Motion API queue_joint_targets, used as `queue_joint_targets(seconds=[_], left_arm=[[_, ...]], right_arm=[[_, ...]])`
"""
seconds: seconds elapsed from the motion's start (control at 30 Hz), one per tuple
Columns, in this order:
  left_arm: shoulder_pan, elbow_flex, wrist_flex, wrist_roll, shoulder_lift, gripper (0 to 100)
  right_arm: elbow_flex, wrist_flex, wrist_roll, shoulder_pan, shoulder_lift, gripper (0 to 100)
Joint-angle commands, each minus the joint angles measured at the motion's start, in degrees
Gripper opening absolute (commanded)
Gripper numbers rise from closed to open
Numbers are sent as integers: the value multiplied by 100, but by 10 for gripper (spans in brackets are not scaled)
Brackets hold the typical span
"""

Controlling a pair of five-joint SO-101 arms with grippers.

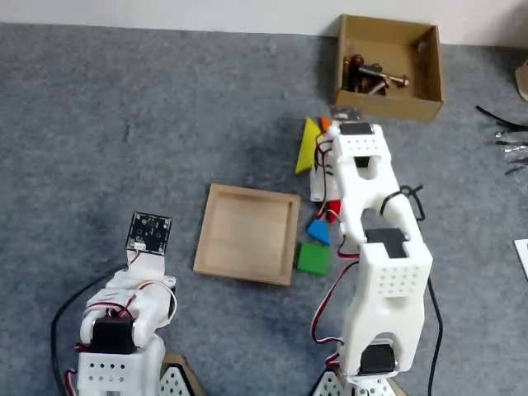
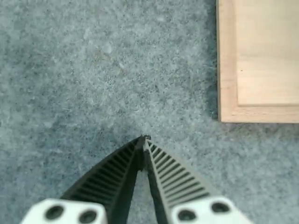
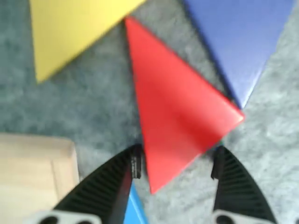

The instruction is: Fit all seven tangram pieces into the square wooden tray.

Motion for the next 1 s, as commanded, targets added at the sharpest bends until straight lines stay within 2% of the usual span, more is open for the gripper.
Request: queue_joint_targets(seconds=[0.0,0.17,0.27,0.4,0.67,0.83,0.97], left_arm=[[-57,110,18,-53,-31,5],[-57,110,18,-53,-31,5],[-57,110,18,-53,-31,5],[-57,110,18,-53,-31,5],[-57,110,18,-53,-31,5],[-57,110,18,-53,-31,5],[-57,110,18,-53,-31,5]], right_arm=[[-664,497,378,66,-180,231],[-1516,699,712,66,-145,237],[-1727,470,879,48,-127,281],[-1587,57,993,66,-84,305],[-1543,101,1292,40,725,308],[-1613,92,1319,40,945,389],[-1587,101,1327,40,945,396]])
